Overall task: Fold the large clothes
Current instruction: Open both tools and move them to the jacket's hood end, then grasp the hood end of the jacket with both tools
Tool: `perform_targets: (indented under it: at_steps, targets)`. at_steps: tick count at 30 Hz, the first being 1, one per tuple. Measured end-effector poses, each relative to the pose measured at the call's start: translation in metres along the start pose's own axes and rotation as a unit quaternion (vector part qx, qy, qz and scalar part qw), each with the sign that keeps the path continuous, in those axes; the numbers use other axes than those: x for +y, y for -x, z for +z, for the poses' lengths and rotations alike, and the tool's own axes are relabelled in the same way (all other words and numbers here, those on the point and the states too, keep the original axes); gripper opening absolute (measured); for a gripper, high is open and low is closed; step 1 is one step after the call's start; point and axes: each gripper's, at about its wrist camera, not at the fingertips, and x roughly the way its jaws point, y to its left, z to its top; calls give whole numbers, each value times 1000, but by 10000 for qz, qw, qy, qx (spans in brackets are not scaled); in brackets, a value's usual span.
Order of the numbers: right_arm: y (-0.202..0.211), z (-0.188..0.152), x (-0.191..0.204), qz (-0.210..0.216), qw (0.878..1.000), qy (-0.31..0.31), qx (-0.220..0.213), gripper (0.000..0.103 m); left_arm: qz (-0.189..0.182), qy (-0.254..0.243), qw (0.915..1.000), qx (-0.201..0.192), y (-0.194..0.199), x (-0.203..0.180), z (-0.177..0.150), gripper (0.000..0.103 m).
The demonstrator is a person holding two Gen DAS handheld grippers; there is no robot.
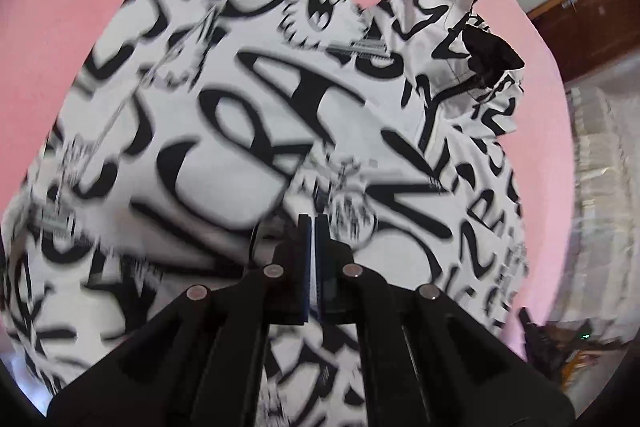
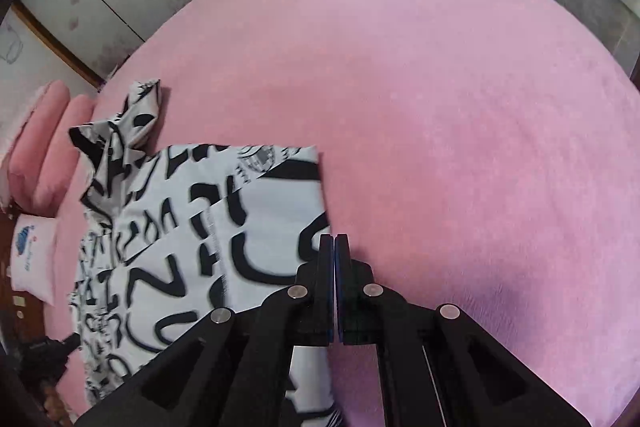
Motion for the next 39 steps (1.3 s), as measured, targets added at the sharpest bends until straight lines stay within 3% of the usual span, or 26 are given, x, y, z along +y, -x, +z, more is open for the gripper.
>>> perform_targets:
  at_steps: [3,6,10,12,14,15,16,19,23,26,30,32,35,39]
  targets:
    - [4,-12,5,193,9987,-100,464,2,-92,250,9989,389,14,13,-16,1]
    - [1,-28,16,312,9933,-102,1105,7,-150,152,9959,880,15,17,-30,2]
    - [2,-58,46,522,9845,183,1667,35,274,-518,9867,1514,26,15,-33,3]
    - [-1,-69,65,687,9759,313,2047,42,303,-758,9821,1701,35,12,-25,6]
    - [-5,-73,90,613,9671,667,2378,50,238,-865,9795,1802,40,9,-14,21]
    - [-5,-73,108,550,9627,957,2469,51,201,-917,9786,1832,44,7,-4,43]
    - [-5,-71,120,575,9605,1103,2491,54,192,-1025,9774,1840,50,4,7,56]
    - [-10,-55,162,1045,9495,1228,2691,66,318,-1502,9715,1804,62,-14,44,57]
    - [-26,-20,205,1411,9485,1109,2610,72,434,-1948,9621,1859,61,-36,101,58]
    - [-40,11,231,1606,9490,841,2580,73,755,-2225,9493,2086,53,-58,150,58]
    - [-62,60,257,1684,9507,492,2558,73,1024,-2598,9358,2152,52,-93,203,58]
    - [-77,86,261,1674,9539,276,2476,79,979,-2891,9288,2100,53,-118,228,58]
    - [-100,122,266,1652,9561,36,2421,79,889,-2906,9323,1963,49,-149,256,58]
    - [-120,153,276,1540,9708,180,1829,80,342,-2660,9498,1612,30,-183,299,58]
